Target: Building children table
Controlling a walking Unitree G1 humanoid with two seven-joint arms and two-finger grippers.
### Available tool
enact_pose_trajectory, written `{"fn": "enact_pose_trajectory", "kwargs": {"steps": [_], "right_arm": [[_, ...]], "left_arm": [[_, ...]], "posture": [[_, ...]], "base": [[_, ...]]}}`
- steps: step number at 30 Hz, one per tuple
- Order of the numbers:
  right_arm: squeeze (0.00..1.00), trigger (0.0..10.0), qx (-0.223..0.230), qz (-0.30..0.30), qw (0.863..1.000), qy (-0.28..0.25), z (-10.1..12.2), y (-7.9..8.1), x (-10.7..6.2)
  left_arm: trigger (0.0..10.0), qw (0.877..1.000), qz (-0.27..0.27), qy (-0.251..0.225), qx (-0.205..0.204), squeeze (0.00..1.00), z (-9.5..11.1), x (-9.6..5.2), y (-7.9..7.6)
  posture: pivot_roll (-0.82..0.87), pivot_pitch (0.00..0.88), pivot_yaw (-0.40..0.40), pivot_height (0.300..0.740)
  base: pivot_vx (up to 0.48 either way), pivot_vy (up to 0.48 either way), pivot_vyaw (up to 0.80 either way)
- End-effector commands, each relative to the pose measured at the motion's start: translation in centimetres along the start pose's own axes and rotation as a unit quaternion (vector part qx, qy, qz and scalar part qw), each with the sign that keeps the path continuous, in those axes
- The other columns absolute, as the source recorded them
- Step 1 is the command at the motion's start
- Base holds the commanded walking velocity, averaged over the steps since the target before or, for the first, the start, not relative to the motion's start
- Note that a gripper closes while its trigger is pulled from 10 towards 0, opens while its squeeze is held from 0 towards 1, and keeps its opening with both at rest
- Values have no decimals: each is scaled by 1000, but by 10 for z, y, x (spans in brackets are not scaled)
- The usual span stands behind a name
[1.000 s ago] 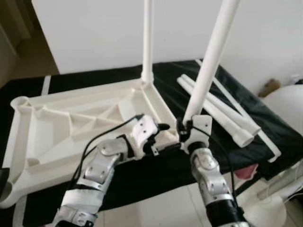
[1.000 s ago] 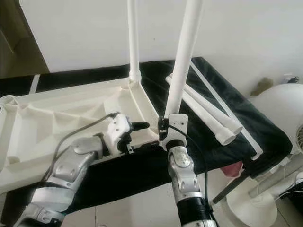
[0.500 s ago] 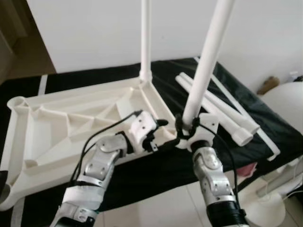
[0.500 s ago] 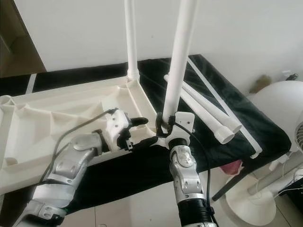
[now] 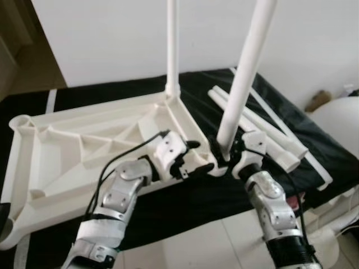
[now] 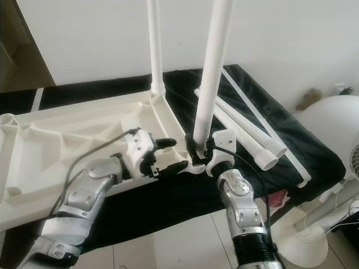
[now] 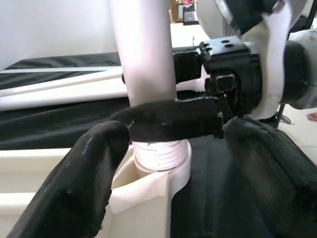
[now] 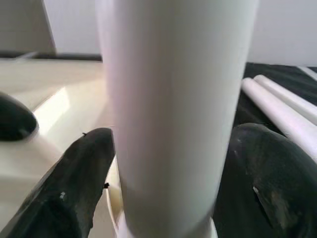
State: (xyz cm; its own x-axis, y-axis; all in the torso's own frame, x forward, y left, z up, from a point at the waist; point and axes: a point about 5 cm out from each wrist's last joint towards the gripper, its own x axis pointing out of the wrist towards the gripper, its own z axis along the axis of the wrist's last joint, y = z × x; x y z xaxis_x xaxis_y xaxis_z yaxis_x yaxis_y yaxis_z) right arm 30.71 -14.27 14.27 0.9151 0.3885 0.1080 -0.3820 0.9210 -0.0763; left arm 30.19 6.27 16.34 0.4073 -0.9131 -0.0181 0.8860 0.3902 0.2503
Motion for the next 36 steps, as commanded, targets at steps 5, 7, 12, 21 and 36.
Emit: {"fn": "enact_pose_trajectory", "kwargs": {"steps": [5,7,12,21,36], "right_arm": [[0,10000,-21,60,998,19,-8,1,3],[0,10000,-30,85,996,27,-10,0,6],[0,10000,-45,122,991,36,-12,1,13],[0,1608,-57,153,985,50,-17,-6,17],[0,10000,-41,112,991,57,-20,-20,11]], "left_arm": [[10000,998,67,4,6,0,0,-2,6],[10000,998,64,2,4,0,0,-2,5],[10000,998,57,1,5,0,0,0,4],[10000,998,55,0,4,0,2,0,5],[10000,999,50,-2,-3,0,1,2,1]], "posture": [[-62,0,3,740],[-61,0,7,740],[-60,0,11,740],[-53,0,7,740],[-73,6,2,740]], "base": [[0,0,0],[0,0,0],[0,0,0],[0,0,0],[0,0,0]]}}
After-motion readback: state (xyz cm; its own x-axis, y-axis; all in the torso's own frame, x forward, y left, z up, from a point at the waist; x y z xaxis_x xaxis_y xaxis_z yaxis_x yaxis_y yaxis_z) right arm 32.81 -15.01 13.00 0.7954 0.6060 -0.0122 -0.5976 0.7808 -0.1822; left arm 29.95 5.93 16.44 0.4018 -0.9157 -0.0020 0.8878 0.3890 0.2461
